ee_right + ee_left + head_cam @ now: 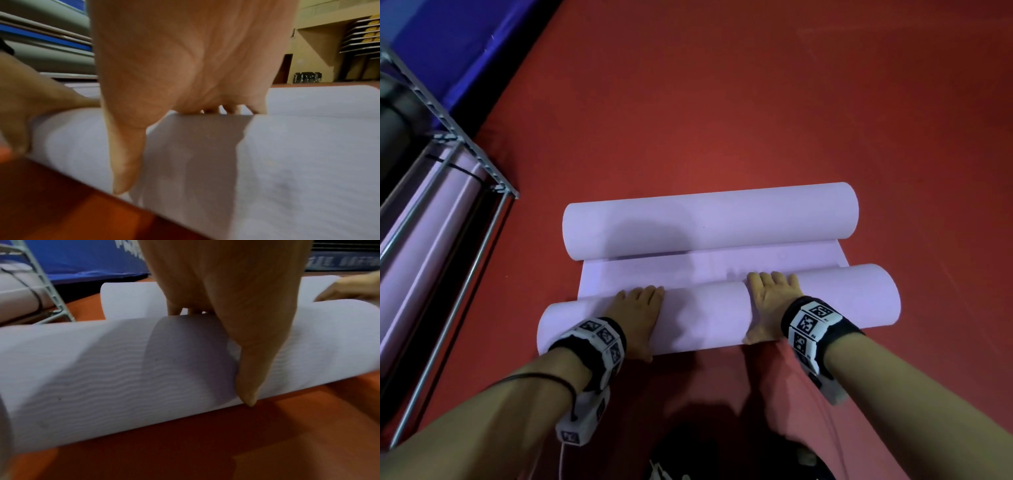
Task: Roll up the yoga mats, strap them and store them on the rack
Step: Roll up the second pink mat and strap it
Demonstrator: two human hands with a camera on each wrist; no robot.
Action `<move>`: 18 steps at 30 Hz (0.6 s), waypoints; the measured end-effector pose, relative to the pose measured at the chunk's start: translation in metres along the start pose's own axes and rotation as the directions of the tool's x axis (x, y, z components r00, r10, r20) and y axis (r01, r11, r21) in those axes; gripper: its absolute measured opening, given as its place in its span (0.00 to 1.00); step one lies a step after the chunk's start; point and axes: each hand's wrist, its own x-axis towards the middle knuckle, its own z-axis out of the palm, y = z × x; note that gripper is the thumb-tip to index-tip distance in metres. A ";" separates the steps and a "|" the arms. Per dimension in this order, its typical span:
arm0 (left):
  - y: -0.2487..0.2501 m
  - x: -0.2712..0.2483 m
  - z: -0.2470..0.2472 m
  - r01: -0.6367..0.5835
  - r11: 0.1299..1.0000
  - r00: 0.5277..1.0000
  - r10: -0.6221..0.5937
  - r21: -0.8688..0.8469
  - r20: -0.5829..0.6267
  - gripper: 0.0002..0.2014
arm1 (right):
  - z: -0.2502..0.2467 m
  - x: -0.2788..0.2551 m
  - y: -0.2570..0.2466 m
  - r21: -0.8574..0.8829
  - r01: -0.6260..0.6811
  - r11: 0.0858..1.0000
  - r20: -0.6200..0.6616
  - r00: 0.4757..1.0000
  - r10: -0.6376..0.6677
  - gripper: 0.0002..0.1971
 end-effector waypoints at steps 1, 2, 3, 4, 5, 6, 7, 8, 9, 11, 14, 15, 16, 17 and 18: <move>-0.001 0.001 -0.001 0.002 1.000 1.000 -0.002 0.003 -0.017 0.64 | 0.002 -0.001 -0.001 -0.030 0.009 1.000 0.005 1.000 -0.009 0.63; -0.001 0.002 -0.003 -0.002 1.000 0.999 0.002 0.002 -0.032 0.64 | 0.004 -0.001 -0.001 -0.053 0.014 0.998 0.005 1.000 -0.014 0.64; -0.002 0.002 -0.004 -0.005 1.000 0.999 0.005 0.004 -0.043 0.63 | 0.005 -0.001 0.000 -0.057 0.015 0.998 -0.010 1.000 -0.016 0.64; -0.002 0.002 -0.005 -0.008 1.000 0.999 0.008 -0.001 -0.051 0.62 | 0.006 -0.001 0.001 -0.043 0.019 0.999 -0.027 0.999 -0.020 0.62; -0.002 0.002 -0.005 -0.007 1.000 0.999 0.007 -0.007 -0.053 0.62 | 0.007 -0.001 0.002 -0.026 0.023 0.999 -0.046 0.999 -0.024 0.59; -0.003 0.002 -0.006 -0.009 1.000 0.999 0.008 -0.011 -0.046 0.61 | 0.007 -0.001 0.002 -0.010 0.028 1.000 -0.049 0.998 -0.028 0.57; -0.003 0.003 -0.007 -0.017 1.000 0.999 0.016 -0.014 -0.031 0.60 | 0.007 -0.002 0.002 0.000 0.030 1.000 -0.035 0.999 -0.030 0.57; -0.003 0.003 -0.008 -0.028 0.999 1.000 0.028 -0.020 -0.004 0.59 | 0.007 -0.004 0.002 0.009 0.033 0.999 -0.007 0.999 -0.033 0.57; -0.004 0.003 -0.009 -0.042 0.998 0.999 0.042 -0.036 0.018 0.58 | 0.008 -0.006 0.003 0.024 0.035 0.999 0.019 0.999 -0.035 0.57; -0.004 0.003 -0.007 -0.072 0.993 0.995 0.077 -0.091 0.056 0.55 | 0.009 -0.012 0.004 0.063 0.039 0.997 0.077 0.996 -0.044 0.57; -0.003 -0.002 -0.001 -0.115 0.968 0.984 0.142 -0.221 0.107 0.53 | 0.014 -0.025 0.004 0.123 0.040 0.992 0.163 0.985 -0.060 0.58; -0.004 -0.003 0.002 -0.119 0.954 0.979 0.159 -0.275 0.128 0.54 | 0.017 -0.030 0.002 0.132 0.042 0.990 0.176 0.982 -0.065 0.58; -0.004 -0.004 0.004 -0.125 0.941 0.972 0.179 -0.314 0.151 0.56 | 0.021 -0.035 0.001 0.129 0.040 0.991 0.178 0.982 -0.063 0.58; -0.005 -0.004 0.004 -0.130 0.931 0.965 0.198 -0.342 0.172 0.57 | 0.025 -0.040 -0.001 0.113 0.041 0.993 0.169 0.984 -0.060 0.58; -0.005 -0.002 0.004 -0.132 0.926 0.958 0.210 -0.354 0.195 0.56 | 0.026 -0.046 -0.001 0.092 0.031 0.995 0.148 0.988 -0.045 0.58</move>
